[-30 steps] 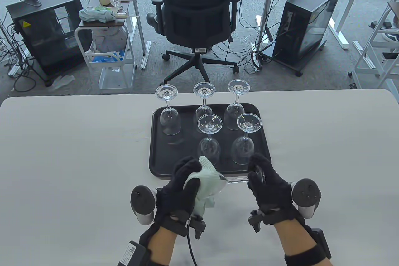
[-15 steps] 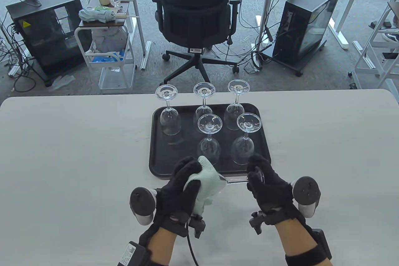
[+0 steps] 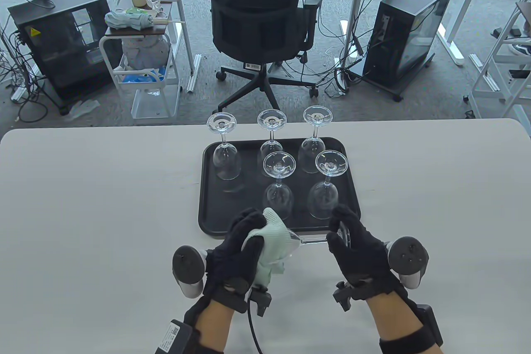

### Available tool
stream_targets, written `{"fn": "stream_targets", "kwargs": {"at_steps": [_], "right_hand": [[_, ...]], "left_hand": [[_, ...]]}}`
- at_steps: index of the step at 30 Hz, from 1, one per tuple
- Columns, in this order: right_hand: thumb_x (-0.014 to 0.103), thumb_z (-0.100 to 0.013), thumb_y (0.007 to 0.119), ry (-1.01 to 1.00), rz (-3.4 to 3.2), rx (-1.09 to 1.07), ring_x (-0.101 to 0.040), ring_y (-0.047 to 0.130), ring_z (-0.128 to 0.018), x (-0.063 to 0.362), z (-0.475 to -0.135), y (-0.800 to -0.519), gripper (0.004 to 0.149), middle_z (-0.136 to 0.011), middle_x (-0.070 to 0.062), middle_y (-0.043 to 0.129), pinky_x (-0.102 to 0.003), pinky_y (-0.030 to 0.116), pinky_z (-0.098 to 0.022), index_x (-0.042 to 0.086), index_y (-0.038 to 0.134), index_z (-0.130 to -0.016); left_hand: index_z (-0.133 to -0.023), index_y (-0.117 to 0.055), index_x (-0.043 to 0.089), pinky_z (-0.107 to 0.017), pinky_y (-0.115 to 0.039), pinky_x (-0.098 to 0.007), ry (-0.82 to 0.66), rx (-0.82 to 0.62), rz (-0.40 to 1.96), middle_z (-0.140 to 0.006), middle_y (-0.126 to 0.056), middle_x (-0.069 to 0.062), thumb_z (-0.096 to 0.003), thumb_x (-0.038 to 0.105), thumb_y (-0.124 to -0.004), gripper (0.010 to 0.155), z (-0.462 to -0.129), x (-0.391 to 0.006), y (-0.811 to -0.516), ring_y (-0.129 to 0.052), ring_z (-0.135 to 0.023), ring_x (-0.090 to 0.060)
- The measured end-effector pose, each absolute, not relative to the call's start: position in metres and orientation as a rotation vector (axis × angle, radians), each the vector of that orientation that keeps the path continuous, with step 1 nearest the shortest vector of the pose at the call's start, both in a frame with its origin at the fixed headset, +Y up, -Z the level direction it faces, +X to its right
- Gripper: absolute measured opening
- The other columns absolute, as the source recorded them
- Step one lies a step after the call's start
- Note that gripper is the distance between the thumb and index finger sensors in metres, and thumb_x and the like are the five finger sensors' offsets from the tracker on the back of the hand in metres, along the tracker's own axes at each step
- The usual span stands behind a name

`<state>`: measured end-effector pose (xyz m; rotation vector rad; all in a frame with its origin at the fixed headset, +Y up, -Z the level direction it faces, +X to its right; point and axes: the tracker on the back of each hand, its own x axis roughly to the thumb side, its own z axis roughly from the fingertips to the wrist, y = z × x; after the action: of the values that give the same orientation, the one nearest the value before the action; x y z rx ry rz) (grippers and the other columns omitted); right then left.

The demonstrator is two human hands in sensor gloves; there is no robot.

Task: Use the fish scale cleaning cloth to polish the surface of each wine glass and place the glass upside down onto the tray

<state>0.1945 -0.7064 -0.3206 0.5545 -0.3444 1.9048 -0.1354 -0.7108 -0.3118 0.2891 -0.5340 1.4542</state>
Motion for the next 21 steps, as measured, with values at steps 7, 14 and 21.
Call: {"fn": "stream_targets", "kwargs": {"at_steps": [7,14,21], "right_hand": [[0.065,-0.047,0.08,-0.721,2.05,0.772,-0.035,0.093,-0.057,0.19,-0.312,-0.697,0.082,-0.098,-0.017,0.064,-0.039,0.093,-0.033,0.03,0.036,-0.107],[0.069,-0.048,0.073,-0.37,1.914,0.593,-0.039,0.091,-0.053,0.193,-0.32,-0.706,0.082,-0.097,-0.022,0.065,-0.043,0.089,-0.03,0.025,0.04,-0.109],[0.065,-0.046,0.079,-0.747,2.04,0.801,-0.036,0.091,-0.062,0.19,-0.308,-0.696,0.085,-0.103,-0.018,0.058,-0.042,0.091,-0.038,0.029,0.031,-0.107]], "left_hand": [[-0.103,-0.064,0.036,-0.051,-0.081,-0.059,-0.488,0.134,1.585,-0.115,-0.053,-0.004,-0.0553,0.066,-0.069,0.057,-0.317,-0.138,-0.72,-0.065,-0.099,-0.038],[-0.101,-0.066,0.036,-0.051,-0.082,-0.059,-0.534,0.257,1.473,-0.113,-0.056,-0.003,-0.0533,0.066,-0.07,0.057,-0.313,-0.136,-0.712,-0.066,-0.098,-0.037],[-0.103,-0.065,0.036,-0.051,-0.083,-0.058,-0.488,0.171,1.57,-0.114,-0.055,-0.004,-0.0551,0.066,-0.068,0.056,-0.315,-0.137,-0.717,-0.066,-0.098,-0.038]]}}
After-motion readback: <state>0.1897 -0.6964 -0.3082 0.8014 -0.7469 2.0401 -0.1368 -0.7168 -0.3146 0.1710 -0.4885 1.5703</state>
